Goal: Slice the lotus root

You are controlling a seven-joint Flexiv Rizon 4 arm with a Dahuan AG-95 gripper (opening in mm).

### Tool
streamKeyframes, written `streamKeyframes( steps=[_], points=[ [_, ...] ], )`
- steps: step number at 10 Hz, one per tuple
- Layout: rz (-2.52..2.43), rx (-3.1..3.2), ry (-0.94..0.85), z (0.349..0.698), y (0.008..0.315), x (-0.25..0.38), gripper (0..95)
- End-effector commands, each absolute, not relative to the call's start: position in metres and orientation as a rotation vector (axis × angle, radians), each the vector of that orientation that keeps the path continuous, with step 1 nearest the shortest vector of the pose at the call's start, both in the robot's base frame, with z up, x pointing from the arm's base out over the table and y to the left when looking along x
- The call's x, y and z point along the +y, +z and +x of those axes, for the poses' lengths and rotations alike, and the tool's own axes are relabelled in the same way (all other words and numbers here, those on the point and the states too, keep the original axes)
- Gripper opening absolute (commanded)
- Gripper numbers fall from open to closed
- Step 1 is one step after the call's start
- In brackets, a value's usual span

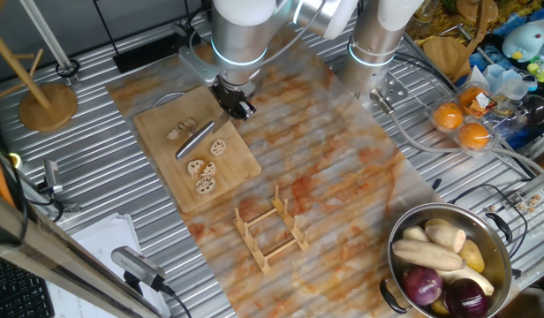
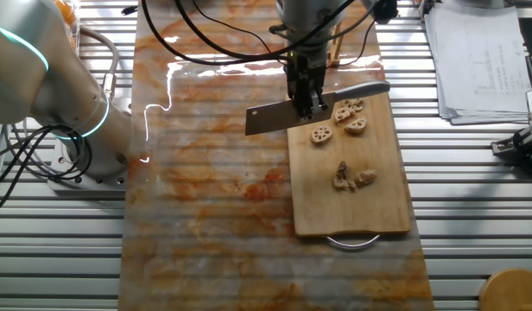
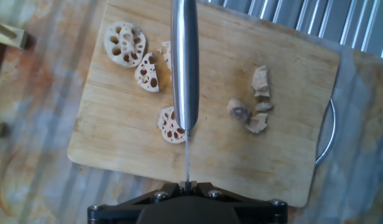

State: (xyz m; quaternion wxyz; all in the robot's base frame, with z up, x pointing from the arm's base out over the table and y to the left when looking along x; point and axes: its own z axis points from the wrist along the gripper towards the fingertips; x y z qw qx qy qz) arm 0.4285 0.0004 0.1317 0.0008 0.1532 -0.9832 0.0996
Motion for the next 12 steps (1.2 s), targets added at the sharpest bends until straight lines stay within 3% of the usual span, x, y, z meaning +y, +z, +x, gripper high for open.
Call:
streamKeyframes(
  steps=[1,12],
  points=[
    [0.481,-3.092,0.309,0.4276,0.1325,0.0003,0.0],
    [0.467,-3.098,0.309,0.4271,0.1307,-0.0009,0.0]
  ],
)
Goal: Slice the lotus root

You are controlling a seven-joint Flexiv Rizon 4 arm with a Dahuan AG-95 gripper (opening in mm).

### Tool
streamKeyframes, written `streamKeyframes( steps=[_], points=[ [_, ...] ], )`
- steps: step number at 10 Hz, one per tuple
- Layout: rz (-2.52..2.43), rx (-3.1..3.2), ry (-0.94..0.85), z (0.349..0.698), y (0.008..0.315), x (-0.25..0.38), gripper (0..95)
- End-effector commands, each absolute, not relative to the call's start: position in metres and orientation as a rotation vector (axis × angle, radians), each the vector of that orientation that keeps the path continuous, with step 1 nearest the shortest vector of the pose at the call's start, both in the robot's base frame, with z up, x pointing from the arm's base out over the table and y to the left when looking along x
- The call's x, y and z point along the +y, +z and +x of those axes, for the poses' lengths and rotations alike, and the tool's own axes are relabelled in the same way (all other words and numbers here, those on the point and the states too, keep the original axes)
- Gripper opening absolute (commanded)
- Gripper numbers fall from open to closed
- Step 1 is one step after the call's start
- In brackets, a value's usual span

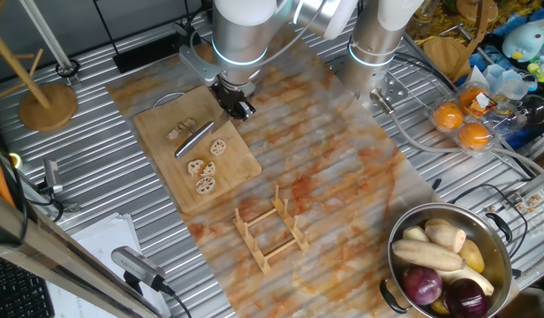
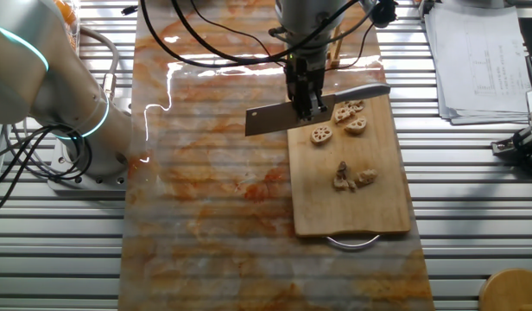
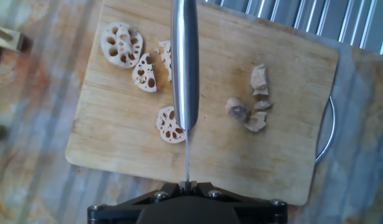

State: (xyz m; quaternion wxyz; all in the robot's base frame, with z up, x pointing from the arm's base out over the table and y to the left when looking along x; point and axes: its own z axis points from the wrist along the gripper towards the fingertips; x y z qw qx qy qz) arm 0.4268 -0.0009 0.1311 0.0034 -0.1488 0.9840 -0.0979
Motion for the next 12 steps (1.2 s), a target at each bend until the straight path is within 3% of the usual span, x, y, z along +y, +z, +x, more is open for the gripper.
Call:
streamKeyframes(
  steps=[1,12],
  points=[
    [-0.463,3.085,-0.307,0.4271,0.1307,-0.0009,0.0],
    [-0.551,3.082,-0.317,0.4272,0.1310,-0.0008,0.0]
  ],
)
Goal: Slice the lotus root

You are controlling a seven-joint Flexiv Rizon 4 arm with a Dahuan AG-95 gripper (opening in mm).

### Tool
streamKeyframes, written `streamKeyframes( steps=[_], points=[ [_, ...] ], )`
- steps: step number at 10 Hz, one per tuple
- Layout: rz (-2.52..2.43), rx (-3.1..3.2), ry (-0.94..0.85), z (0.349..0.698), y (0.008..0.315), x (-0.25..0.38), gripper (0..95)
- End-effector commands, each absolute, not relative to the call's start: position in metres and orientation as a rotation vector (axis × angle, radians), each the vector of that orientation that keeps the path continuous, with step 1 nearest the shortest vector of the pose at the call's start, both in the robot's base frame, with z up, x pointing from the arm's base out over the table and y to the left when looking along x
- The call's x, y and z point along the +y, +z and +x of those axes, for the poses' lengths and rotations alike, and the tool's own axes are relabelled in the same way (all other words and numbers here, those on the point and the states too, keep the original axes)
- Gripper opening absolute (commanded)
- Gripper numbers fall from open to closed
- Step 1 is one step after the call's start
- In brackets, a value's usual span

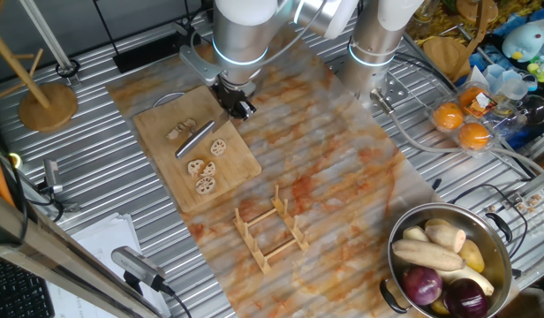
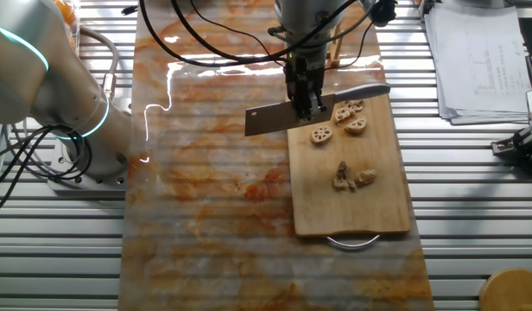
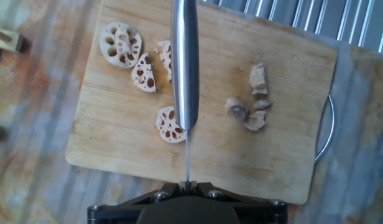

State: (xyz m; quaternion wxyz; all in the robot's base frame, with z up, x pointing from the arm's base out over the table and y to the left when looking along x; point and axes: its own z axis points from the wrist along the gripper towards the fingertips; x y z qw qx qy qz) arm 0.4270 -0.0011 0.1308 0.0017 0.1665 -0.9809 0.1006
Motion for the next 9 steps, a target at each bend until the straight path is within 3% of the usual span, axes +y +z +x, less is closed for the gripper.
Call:
streamKeyframes(
  steps=[1,9],
  points=[
    [0.583,-3.060,0.321,0.4274,0.1309,-0.0008,0.0],
    [0.691,-3.005,0.350,0.4206,0.1249,-0.0019,0.0]
  ],
)
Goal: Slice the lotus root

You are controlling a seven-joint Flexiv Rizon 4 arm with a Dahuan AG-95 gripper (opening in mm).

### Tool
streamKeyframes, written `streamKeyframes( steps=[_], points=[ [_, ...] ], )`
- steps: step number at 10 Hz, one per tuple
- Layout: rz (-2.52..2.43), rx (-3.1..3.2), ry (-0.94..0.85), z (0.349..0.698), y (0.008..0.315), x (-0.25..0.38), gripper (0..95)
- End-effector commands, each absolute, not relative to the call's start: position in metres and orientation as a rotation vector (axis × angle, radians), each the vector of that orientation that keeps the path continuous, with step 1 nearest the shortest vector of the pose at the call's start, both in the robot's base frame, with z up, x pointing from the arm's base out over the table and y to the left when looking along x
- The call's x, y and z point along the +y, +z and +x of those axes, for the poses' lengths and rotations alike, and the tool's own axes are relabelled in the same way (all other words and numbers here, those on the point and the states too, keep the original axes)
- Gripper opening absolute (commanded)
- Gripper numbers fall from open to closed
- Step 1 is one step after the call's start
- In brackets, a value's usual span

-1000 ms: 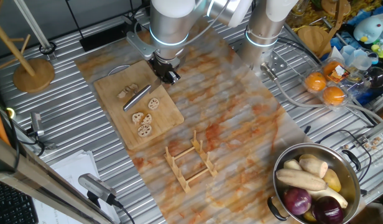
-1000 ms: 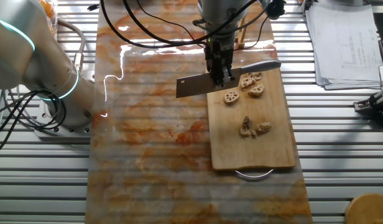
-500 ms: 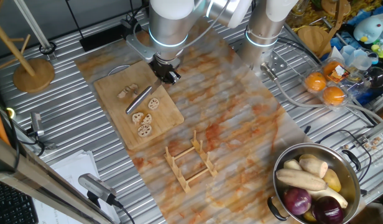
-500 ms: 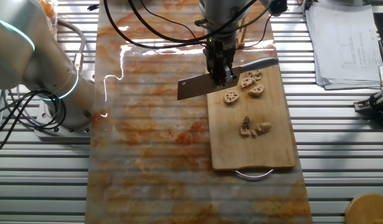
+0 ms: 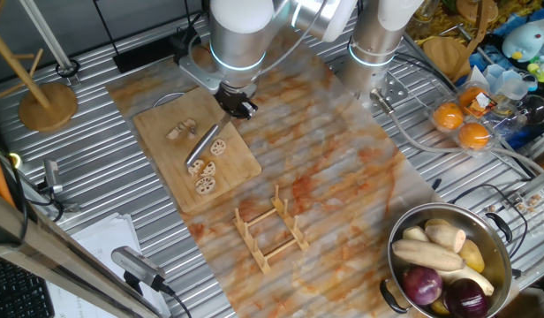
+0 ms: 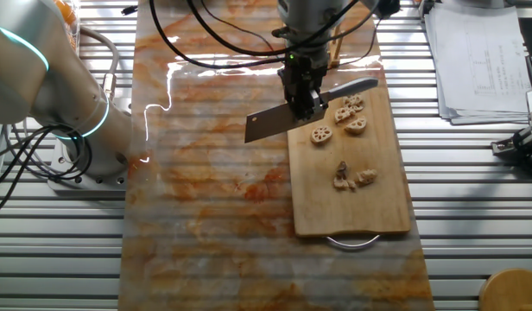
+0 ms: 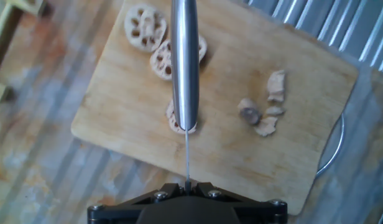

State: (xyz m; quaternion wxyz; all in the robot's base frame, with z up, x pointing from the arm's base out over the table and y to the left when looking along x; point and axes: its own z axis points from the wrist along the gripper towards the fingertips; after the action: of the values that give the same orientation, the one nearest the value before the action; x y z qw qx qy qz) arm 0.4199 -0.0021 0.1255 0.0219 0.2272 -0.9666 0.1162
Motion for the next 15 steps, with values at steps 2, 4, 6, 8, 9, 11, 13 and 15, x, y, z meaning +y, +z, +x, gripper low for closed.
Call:
streamKeyframes(
  steps=[2,4,6,8,9,11,13,15],
  points=[
    [0.695,-3.007,0.347,0.4204,0.1251,-0.0018,0.0],
    [0.708,-3.000,0.350,0.4192,0.1255,-0.0021,0.0],
    [0.706,-3.002,0.351,0.4192,0.1255,-0.0021,0.0],
    [0.707,-3.003,0.350,0.4192,0.1255,-0.0021,0.0],
    [0.716,-3.000,0.350,0.4191,0.1255,-0.0021,0.0],
    [0.726,-2.996,0.349,0.4185,0.1255,-0.0021,0.0],
    [0.718,-2.996,0.353,0.4185,0.1254,-0.0020,0.0],
    [0.722,-2.992,0.356,0.4180,0.1251,-0.0020,0.0]
  ],
)
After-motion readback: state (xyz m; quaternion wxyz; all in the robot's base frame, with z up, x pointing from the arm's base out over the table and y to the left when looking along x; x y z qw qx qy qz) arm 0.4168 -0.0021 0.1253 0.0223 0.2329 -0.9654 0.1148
